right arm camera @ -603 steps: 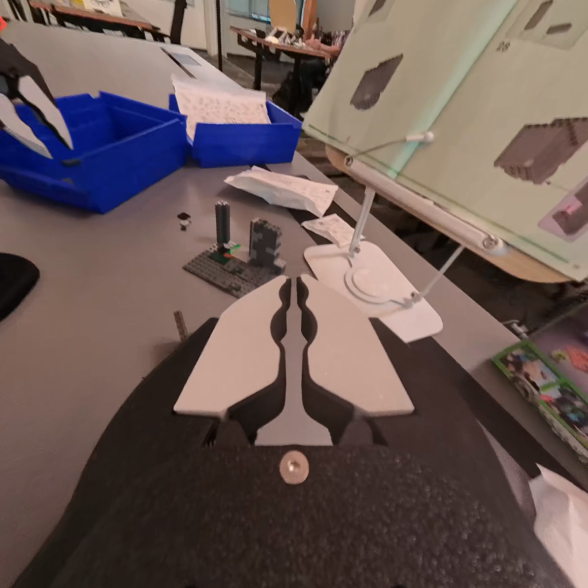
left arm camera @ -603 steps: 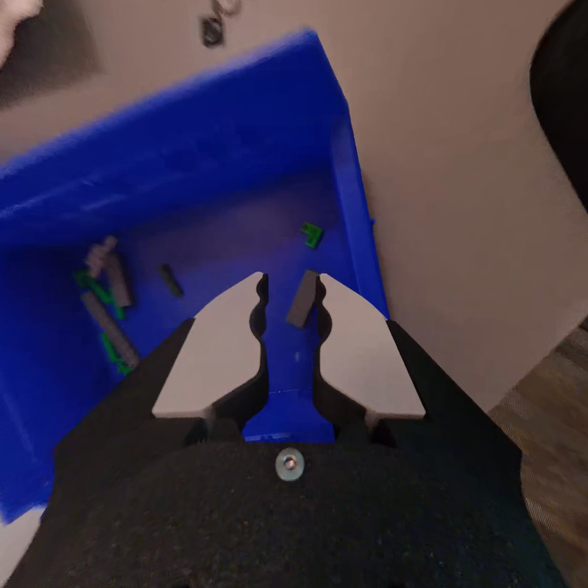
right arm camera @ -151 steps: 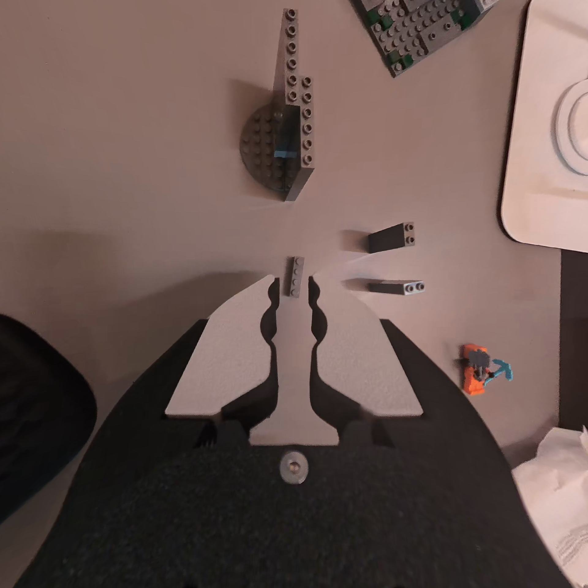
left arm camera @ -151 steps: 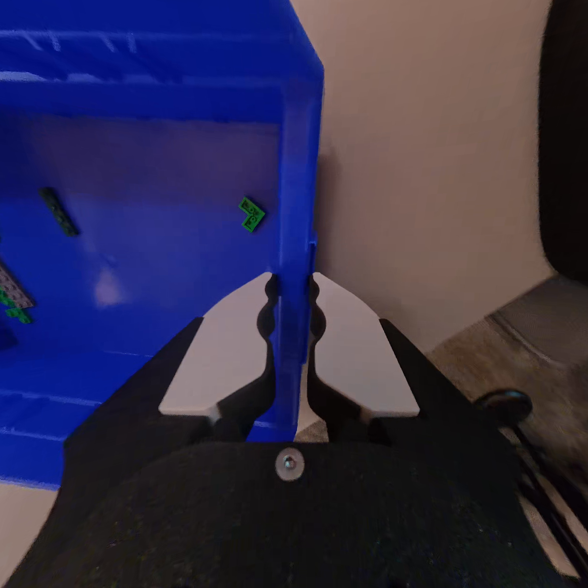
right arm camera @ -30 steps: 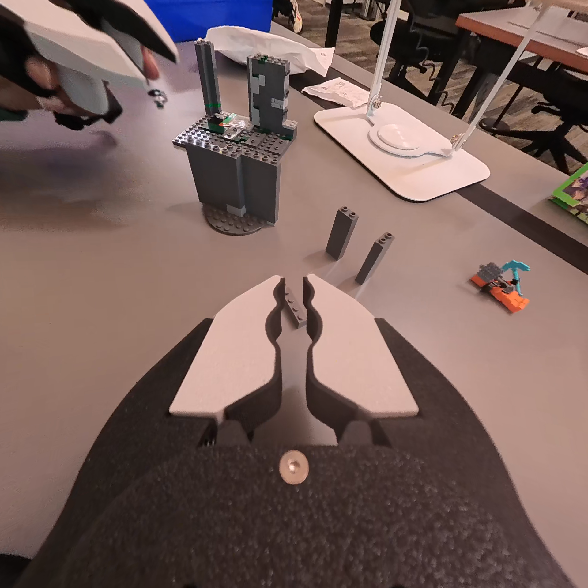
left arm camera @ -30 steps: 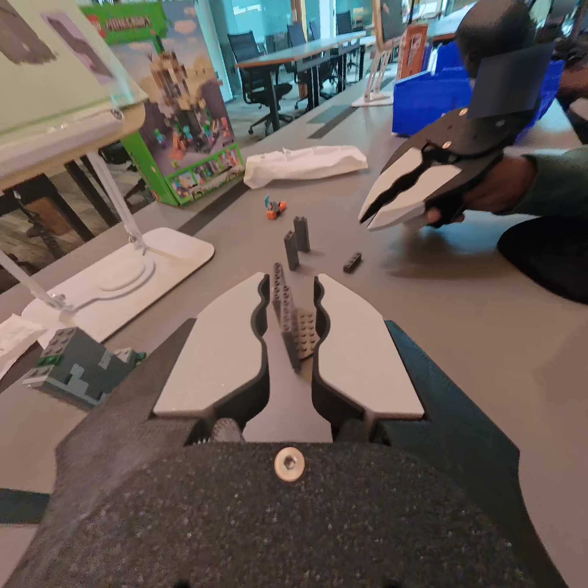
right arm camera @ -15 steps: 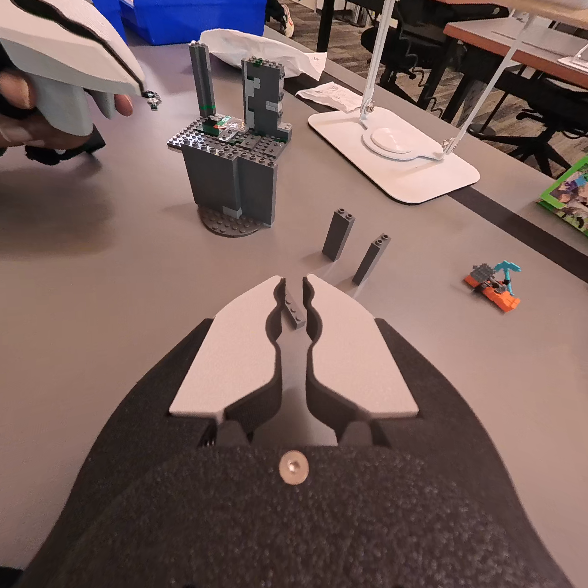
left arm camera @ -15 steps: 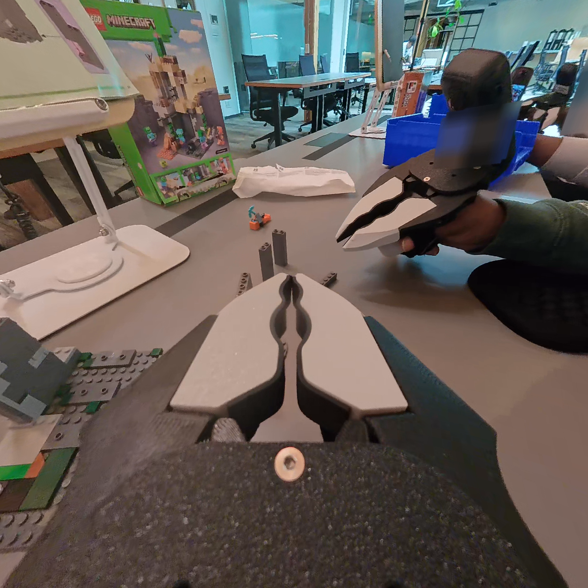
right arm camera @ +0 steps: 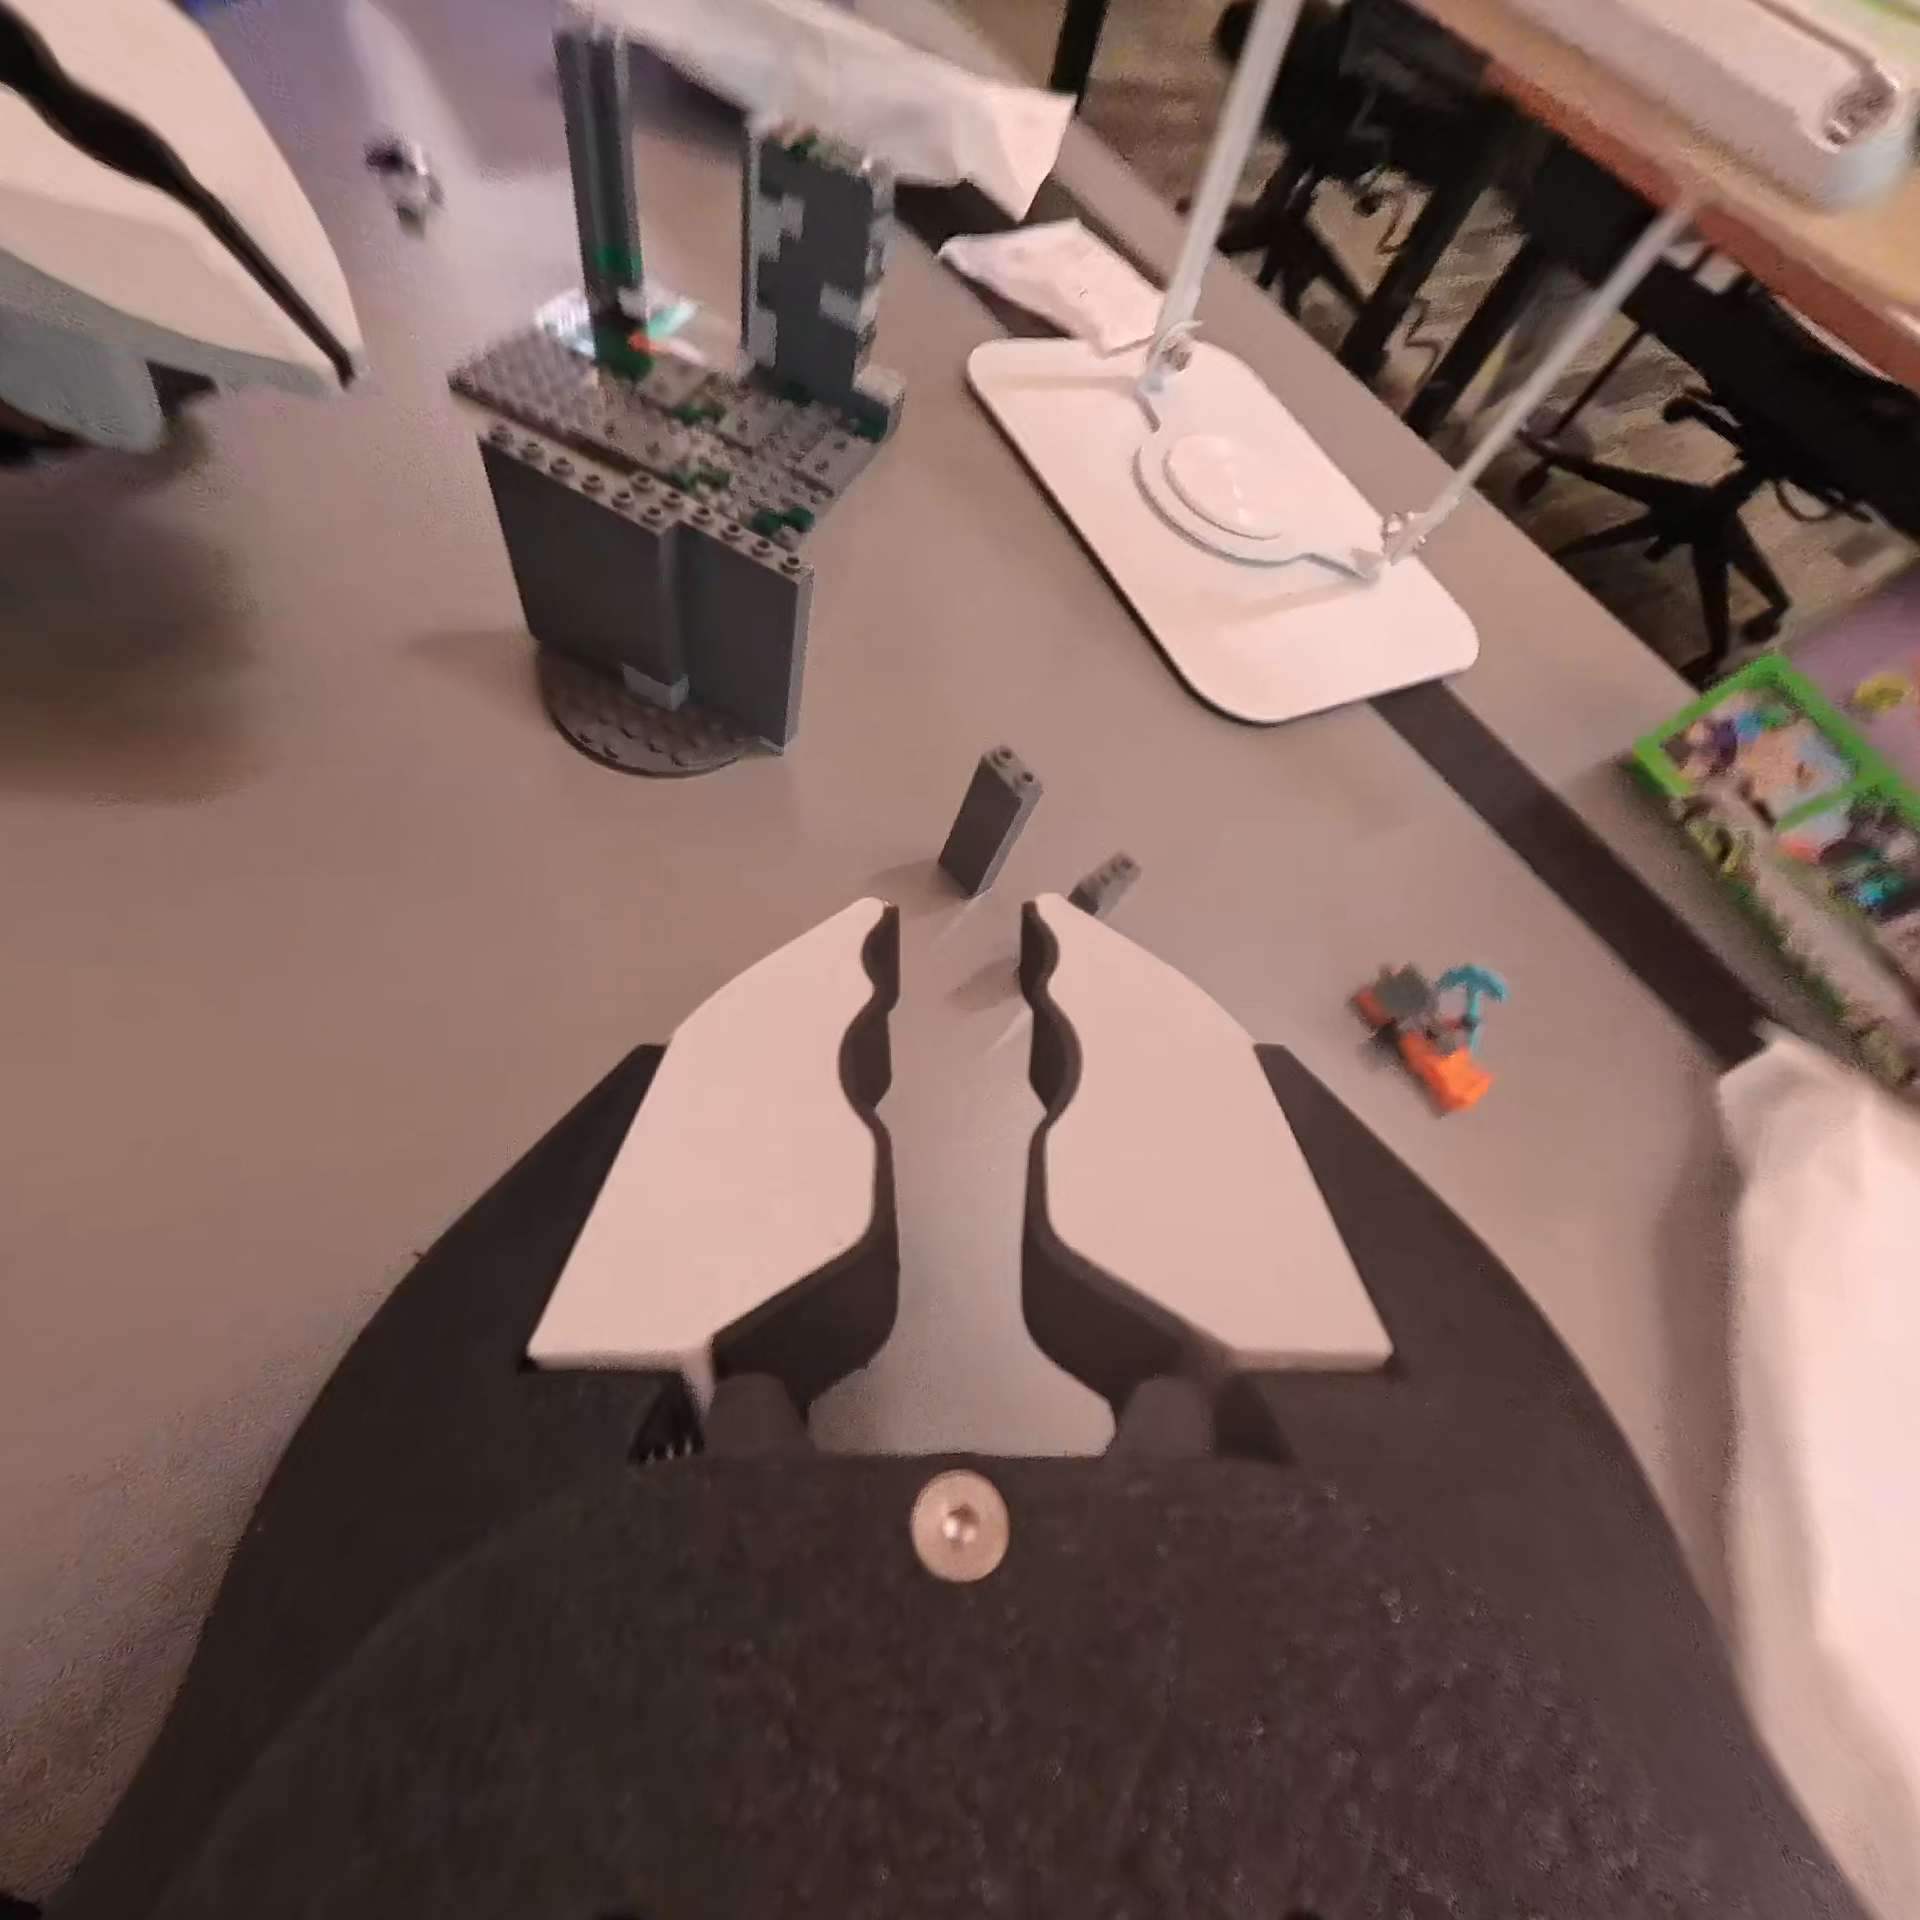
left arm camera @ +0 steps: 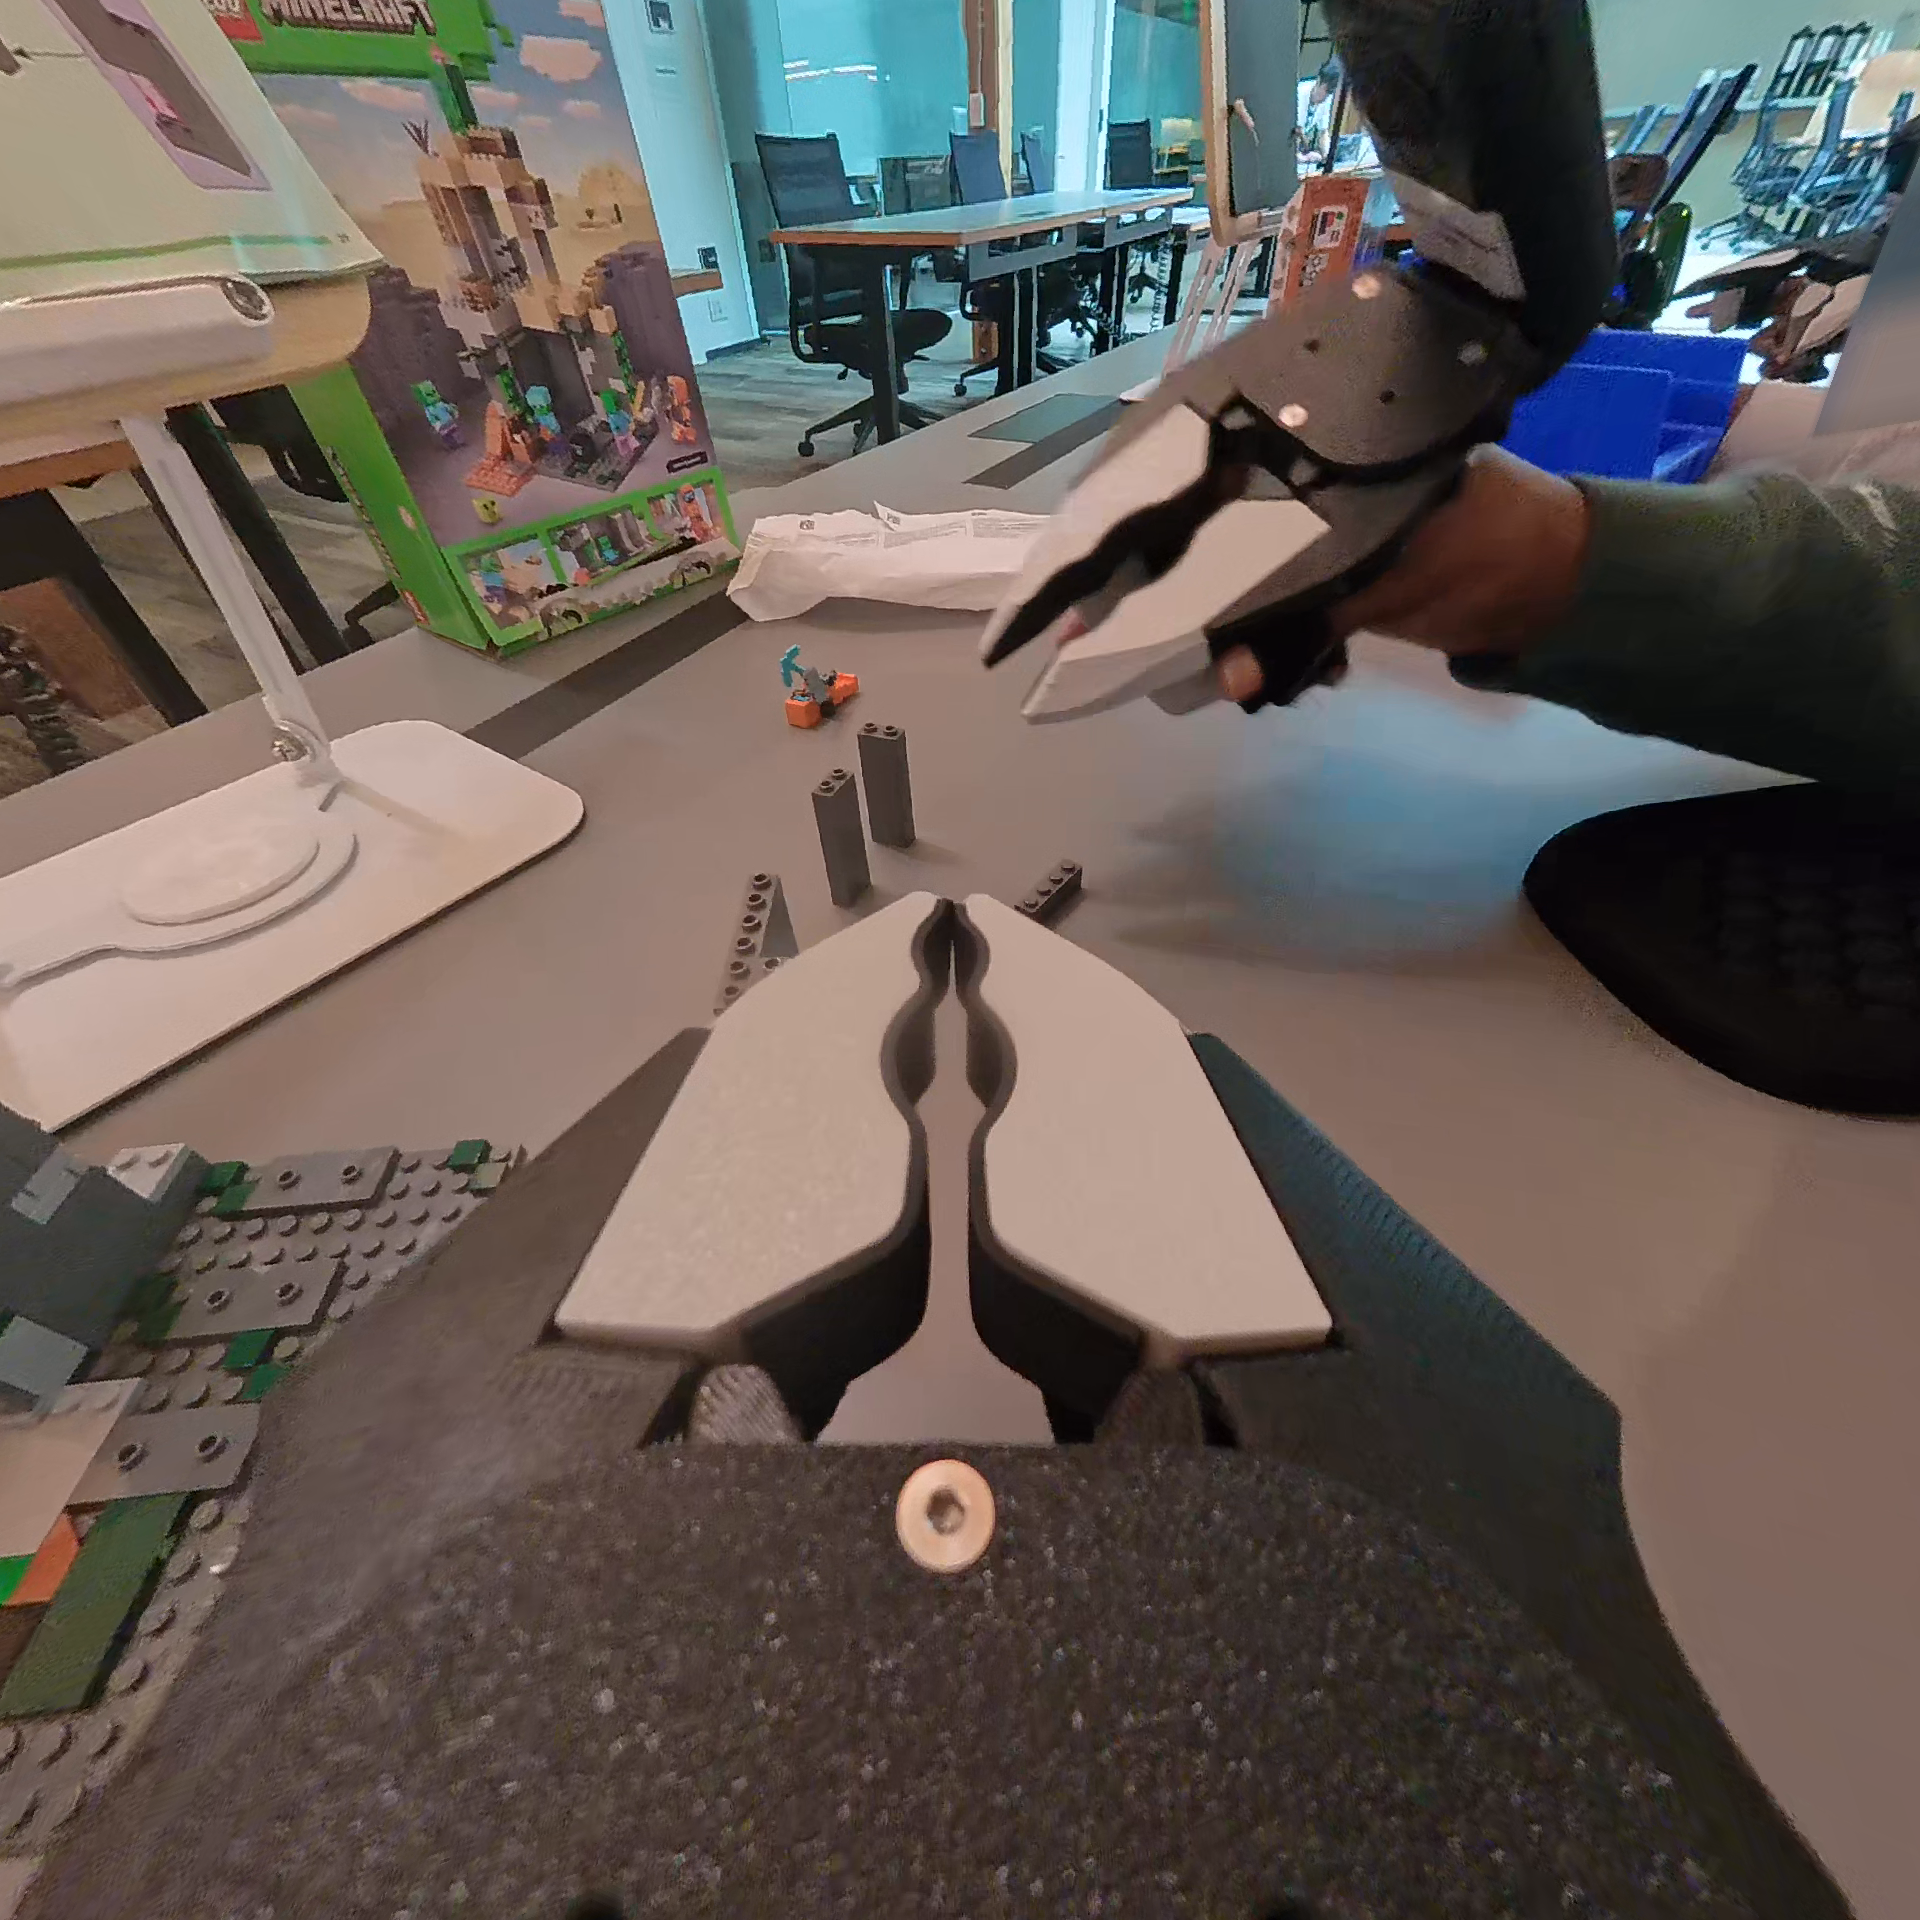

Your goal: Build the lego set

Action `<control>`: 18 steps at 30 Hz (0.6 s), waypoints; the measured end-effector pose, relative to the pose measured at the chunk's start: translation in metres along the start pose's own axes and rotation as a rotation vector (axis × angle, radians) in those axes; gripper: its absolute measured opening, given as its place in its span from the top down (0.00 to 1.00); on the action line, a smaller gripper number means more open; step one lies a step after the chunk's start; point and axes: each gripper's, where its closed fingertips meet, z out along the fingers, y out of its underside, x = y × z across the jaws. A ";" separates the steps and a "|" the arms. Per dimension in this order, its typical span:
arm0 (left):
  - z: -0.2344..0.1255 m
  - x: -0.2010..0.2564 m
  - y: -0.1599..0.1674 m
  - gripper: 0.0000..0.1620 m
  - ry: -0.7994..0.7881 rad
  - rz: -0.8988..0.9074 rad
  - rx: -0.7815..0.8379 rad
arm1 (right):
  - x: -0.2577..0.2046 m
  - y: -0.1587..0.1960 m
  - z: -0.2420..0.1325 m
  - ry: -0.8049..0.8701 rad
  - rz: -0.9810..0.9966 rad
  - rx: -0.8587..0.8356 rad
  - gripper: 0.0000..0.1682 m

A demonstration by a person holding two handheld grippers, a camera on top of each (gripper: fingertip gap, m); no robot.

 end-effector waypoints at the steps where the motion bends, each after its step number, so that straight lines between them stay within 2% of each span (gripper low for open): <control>1: 0.000 0.000 0.001 1.00 0.002 -0.006 -0.001 | 0.003 -0.006 0.006 -0.014 -0.075 -0.035 0.87; 7: -0.001 0.000 0.002 1.00 -0.005 0.026 -0.011 | 0.010 -0.008 0.054 -0.217 -0.397 -0.305 0.86; 11: 0.001 0.001 0.007 1.00 0.005 0.046 -0.028 | 0.008 -0.002 0.069 -0.333 -0.438 -0.393 0.86; 13: 0.002 0.000 0.009 1.00 0.004 0.055 -0.036 | 0.009 0.007 0.072 -0.353 -0.454 -0.454 0.93; 18: 0.000 -0.005 0.013 1.00 -0.002 0.074 -0.053 | -0.023 -0.016 0.047 -0.481 -0.437 -0.386 0.96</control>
